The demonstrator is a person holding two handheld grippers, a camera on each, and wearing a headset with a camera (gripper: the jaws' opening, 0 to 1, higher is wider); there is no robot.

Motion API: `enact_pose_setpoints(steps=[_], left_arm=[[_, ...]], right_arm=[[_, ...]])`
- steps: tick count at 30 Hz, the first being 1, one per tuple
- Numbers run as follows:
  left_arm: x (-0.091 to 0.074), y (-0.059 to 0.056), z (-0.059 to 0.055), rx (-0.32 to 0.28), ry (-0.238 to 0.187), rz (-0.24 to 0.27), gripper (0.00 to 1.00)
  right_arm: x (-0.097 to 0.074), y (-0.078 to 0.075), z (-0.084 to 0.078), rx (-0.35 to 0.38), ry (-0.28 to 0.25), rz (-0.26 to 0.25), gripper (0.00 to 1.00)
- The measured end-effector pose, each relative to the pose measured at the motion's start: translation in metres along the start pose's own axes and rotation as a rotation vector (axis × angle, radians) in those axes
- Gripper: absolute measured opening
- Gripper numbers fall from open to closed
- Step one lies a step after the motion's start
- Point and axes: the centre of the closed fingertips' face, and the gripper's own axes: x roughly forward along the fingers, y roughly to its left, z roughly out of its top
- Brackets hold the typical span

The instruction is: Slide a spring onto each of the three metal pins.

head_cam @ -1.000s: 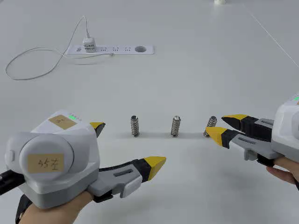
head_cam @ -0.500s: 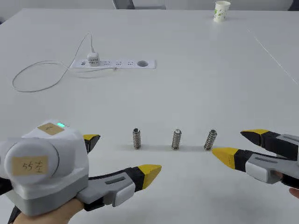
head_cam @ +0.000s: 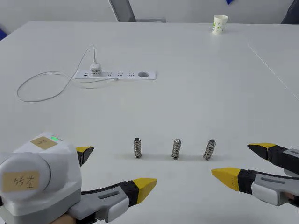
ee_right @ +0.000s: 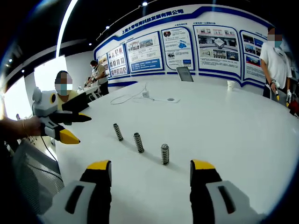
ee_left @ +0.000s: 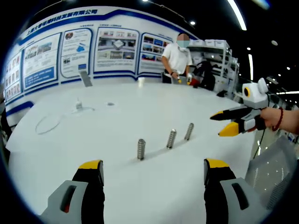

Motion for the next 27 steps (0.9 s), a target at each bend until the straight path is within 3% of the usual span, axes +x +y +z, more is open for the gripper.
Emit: enact_pose_setpoints(steps=[4,27], left_arm=[[-0.0013,0.0006,-0.0034,0.004,0.022,0.001,0.92],[-0.0062,-0.0010,-0.0060,0.015,0.032,0.005,0.93]], right_arm=[[-0.0010,0.0013,0.0004,-0.005,-0.002,-0.001,0.72],[-0.0046,0.0061,-0.0062,-0.013,0.025,-0.005,0.79]])
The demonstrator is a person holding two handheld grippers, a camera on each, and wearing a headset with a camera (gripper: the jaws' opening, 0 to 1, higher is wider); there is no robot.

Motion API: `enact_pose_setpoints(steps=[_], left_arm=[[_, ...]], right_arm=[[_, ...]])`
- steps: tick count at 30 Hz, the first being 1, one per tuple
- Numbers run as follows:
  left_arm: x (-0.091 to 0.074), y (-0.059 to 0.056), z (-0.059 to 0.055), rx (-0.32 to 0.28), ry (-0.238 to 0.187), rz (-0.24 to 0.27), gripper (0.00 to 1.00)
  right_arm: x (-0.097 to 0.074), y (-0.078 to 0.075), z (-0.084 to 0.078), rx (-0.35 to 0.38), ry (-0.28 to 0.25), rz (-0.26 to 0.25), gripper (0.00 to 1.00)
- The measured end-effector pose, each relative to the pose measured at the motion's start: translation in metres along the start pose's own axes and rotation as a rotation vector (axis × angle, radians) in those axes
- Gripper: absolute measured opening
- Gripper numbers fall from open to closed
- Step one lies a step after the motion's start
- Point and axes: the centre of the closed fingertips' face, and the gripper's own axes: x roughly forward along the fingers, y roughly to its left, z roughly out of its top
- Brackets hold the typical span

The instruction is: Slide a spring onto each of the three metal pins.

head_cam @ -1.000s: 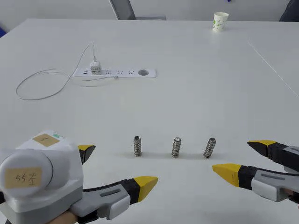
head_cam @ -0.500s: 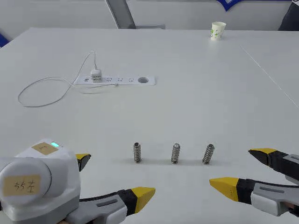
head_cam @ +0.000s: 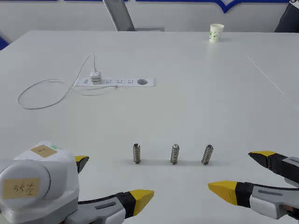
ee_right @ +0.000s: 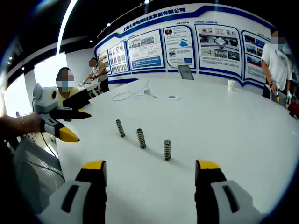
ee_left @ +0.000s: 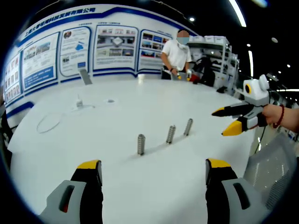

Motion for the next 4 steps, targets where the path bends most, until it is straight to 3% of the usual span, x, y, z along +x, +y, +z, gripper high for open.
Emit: enact_pose_setpoints(steps=[4], left_arm=[[-0.0001,-0.0001,0.0000,0.001,0.001,0.000,0.93]], right_arm=[[-0.0005,-0.0001,0.0000,0.001,-0.001,0.000,0.79]])
